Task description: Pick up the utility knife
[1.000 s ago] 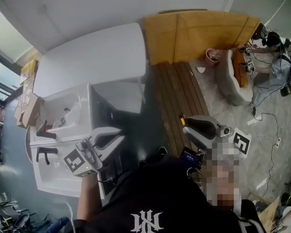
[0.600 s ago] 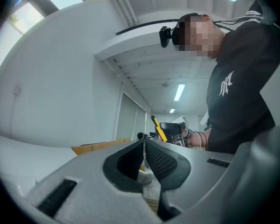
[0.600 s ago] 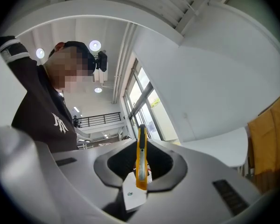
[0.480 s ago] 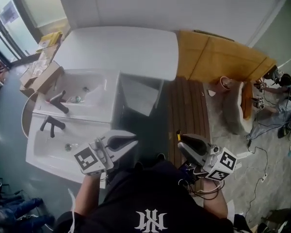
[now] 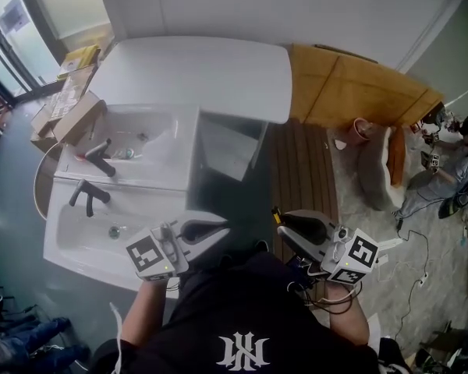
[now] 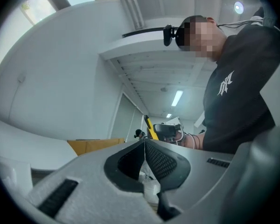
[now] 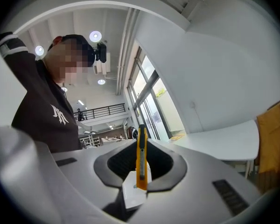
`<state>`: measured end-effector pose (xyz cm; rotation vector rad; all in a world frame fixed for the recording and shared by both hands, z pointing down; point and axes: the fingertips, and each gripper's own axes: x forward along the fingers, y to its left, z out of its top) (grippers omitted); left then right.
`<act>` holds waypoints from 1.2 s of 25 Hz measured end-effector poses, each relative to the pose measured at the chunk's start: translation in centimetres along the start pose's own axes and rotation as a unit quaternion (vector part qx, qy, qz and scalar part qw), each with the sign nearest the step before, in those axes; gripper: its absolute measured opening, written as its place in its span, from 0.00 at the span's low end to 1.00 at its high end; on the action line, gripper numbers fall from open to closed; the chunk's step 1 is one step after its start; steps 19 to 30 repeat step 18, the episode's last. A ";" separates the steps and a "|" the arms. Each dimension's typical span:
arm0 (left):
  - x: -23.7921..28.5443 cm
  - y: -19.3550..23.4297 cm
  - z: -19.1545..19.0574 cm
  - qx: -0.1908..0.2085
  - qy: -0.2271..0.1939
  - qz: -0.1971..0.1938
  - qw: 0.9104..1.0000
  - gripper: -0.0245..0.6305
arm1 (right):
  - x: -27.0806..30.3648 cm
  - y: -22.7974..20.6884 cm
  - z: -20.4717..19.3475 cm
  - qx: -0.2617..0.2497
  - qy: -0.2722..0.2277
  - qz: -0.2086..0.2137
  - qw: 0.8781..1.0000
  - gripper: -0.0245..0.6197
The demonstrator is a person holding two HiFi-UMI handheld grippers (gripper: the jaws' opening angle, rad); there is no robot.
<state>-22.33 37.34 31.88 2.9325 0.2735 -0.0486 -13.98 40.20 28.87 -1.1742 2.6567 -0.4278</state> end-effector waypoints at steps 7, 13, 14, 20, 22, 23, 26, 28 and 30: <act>0.5 -1.6 -0.5 -0.021 -0.029 -0.049 0.998 0.05 | 0.7 0.5 -0.7 -0.023 0.020 -0.008 1.000 0.12; 1.3 -2.1 -0.4 -0.045 -0.050 -0.102 0.992 0.05 | 0.0 1.6 -1.0 -0.047 0.039 -0.002 0.998 0.12; 1.5 -2.1 -0.4 -0.045 -0.049 -0.106 0.992 0.05 | 0.0 1.5 -0.9 -0.052 0.041 -0.002 0.998 0.12; 2.2 -1.9 -0.8 -0.046 -0.040 -0.125 0.990 0.05 | 0.2 1.2 -1.1 -0.065 0.051 -0.001 0.997 0.12; 2.2 -1.9 -0.8 -0.046 -0.040 -0.125 0.990 0.05 | 0.2 1.2 -1.1 -0.065 0.051 -0.001 0.997 0.12; 2.2 -1.9 -0.8 -0.046 -0.040 -0.125 0.990 0.05 | 0.2 1.2 -1.1 -0.065 0.051 -0.001 0.997 0.12; 2.2 -1.9 -0.8 -0.046 -0.040 -0.125 0.990 0.05 | 0.2 1.2 -1.1 -0.065 0.051 -0.001 0.997 0.12; 2.2 -1.9 -0.8 -0.046 -0.040 -0.125 0.990 0.05 | 0.2 1.2 -1.1 -0.065 0.051 -0.001 0.997 0.12; 2.2 -1.9 -0.8 -0.046 -0.040 -0.125 0.990 0.05 | 0.2 1.2 -1.1 -0.065 0.051 -0.001 0.997 0.12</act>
